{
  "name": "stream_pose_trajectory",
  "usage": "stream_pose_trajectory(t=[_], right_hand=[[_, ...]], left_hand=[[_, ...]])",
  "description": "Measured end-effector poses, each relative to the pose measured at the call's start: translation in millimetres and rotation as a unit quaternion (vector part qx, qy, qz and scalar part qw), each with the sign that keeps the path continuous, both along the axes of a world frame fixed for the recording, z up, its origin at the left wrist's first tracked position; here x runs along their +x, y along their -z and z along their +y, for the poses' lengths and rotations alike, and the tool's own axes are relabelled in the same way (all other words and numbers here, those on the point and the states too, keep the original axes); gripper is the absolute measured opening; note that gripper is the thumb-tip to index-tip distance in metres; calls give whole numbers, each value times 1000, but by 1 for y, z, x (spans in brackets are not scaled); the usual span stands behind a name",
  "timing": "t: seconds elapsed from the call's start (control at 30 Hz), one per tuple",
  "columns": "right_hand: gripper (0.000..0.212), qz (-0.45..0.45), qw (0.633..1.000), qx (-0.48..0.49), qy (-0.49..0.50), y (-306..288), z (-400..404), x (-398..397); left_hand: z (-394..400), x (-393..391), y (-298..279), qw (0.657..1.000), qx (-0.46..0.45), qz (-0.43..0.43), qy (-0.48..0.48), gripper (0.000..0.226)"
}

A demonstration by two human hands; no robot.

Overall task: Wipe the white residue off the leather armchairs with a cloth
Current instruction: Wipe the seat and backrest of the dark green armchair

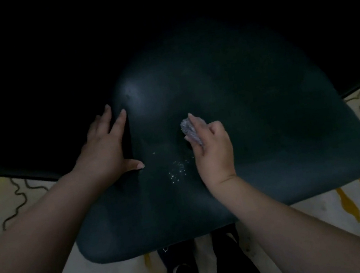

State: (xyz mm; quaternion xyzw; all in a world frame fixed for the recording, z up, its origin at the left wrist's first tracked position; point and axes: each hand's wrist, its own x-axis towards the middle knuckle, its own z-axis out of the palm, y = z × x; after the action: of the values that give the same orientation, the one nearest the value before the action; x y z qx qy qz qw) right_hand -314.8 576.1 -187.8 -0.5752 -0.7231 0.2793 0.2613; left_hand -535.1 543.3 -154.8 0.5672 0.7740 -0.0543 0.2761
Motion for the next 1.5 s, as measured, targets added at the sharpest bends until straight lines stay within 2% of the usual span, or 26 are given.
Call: stream_pose_trajectory(t=[0.3,0.43,0.53,0.63,0.73,0.8,0.87,0.93,1.0,1.13,1.23,1.3,1.43,1.5], right_hand=[[52,-8,986,-32,-165,-9,-25,-37],[53,-58,943,15,-329,-8,-24,-19],[36,-94,915,12,-392,-6,-33,-1],[19,-108,916,39,-384,-5,-28,13],[37,-135,915,129,-357,-7,-3,22],[40,-136,948,124,-262,-11,20,26],[48,-105,984,78,-120,-14,41,26],[53,-84,994,47,-54,-16,49,18],[55,-83,988,59,-116,-17,34,0],[65,-90,953,58,-284,-14,-39,-14],[59,-105,931,75,-341,-12,-56,1],[60,-121,933,94,-327,-12,-47,12],[68,-109,973,47,-199,-16,-35,19],[69,-105,965,65,-231,-16,-42,12]], left_hand=[[-21,-1,4,999,46,-28,-7,118],[-30,-2,4,999,35,-25,6,120],[-36,-1,2,999,24,-27,11,122],[-44,2,-1,999,15,-27,14,124],[-51,3,-2,999,13,-29,14,125],[-52,3,-2,999,12,-29,15,126],[-52,4,-1,999,12,-26,15,127],[-51,6,0,1000,16,-24,10,127],[-52,8,1,1000,19,-22,4,127],[-51,10,2,1000,15,-14,3,127],[-51,9,1,1000,10,-17,5,126],[-51,9,1,1000,8,-20,3,127],[-51,10,0,1000,10,-22,-1,127],[-52,11,0,1000,14,-21,-4,126]])
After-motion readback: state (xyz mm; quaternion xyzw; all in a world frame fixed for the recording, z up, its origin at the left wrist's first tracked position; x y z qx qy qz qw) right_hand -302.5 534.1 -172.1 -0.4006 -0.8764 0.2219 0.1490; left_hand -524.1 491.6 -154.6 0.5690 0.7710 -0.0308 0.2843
